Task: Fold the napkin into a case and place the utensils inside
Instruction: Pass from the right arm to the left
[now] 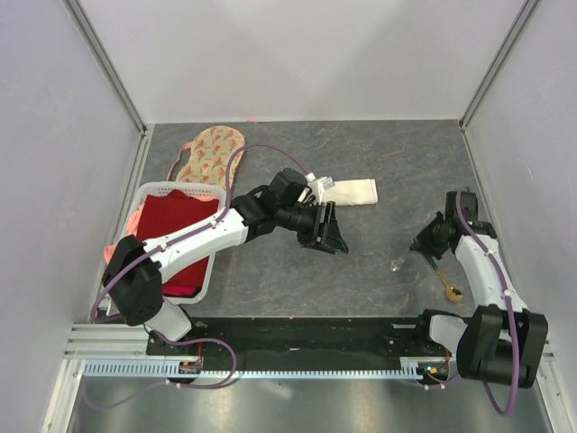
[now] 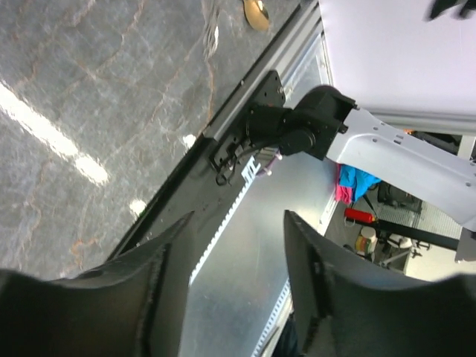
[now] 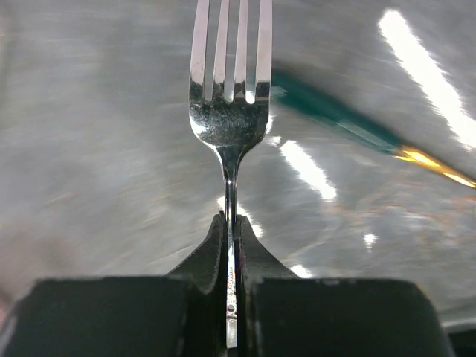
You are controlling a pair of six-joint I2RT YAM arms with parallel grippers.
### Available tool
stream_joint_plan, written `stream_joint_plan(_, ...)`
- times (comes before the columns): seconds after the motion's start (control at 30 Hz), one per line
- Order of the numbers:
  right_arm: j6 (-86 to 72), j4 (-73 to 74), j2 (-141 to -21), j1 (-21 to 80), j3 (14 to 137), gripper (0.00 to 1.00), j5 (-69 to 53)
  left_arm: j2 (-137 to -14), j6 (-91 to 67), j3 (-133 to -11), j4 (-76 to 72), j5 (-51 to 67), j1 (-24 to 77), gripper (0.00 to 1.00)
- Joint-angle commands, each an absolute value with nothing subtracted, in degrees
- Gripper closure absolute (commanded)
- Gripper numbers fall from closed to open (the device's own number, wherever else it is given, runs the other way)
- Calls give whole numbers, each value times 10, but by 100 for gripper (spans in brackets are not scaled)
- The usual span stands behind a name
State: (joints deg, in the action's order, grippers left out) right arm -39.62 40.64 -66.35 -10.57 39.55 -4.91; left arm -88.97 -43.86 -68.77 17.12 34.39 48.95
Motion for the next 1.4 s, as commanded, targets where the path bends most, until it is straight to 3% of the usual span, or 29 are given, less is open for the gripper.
stream_joint_plan(0.0, -379, 394, -620, -63, 480, 100, -186, -867, -427, -739, 228, 370, 490, 36)
stream_joint_plan(0.23, -455, 95, -593, 15, 469, 100, -403, -899, -401, -819, 236, 393, 490, 32)
stream_joint_plan(0.4, -619, -150, -561, 78, 389, 100, -421, -893, -410, -820, 235, 396, 485, 32)
stream_joint_plan(0.77, -729, -300, -516, 120, 318, 100, -434, -853, -453, -780, 248, 381, 456, 34)
stream_joint_plan(1.03, -700, -279, -511, 125, 322, 100, -451, -786, -454, -780, 270, 362, 436, 36)
stream_joint_plan(1.1, -664, -218, -519, 127, 338, 100, -449, -779, -454, -782, 284, 343, 429, 34)
stream_joint_plan(1.17, -633, -152, -528, 127, 374, 100, -448, -773, -423, -792, 298, 317, 430, 21)
stream_joint_plan(1.33, -616, -42, -547, 137, 438, 100, -412, -819, -330, -842, 344, 271, 448, 23)
stream_joint_plan(1.37, -614, 15, -555, 138, 452, 100, -404, -831, -307, -873, 374, 208, 478, 24)
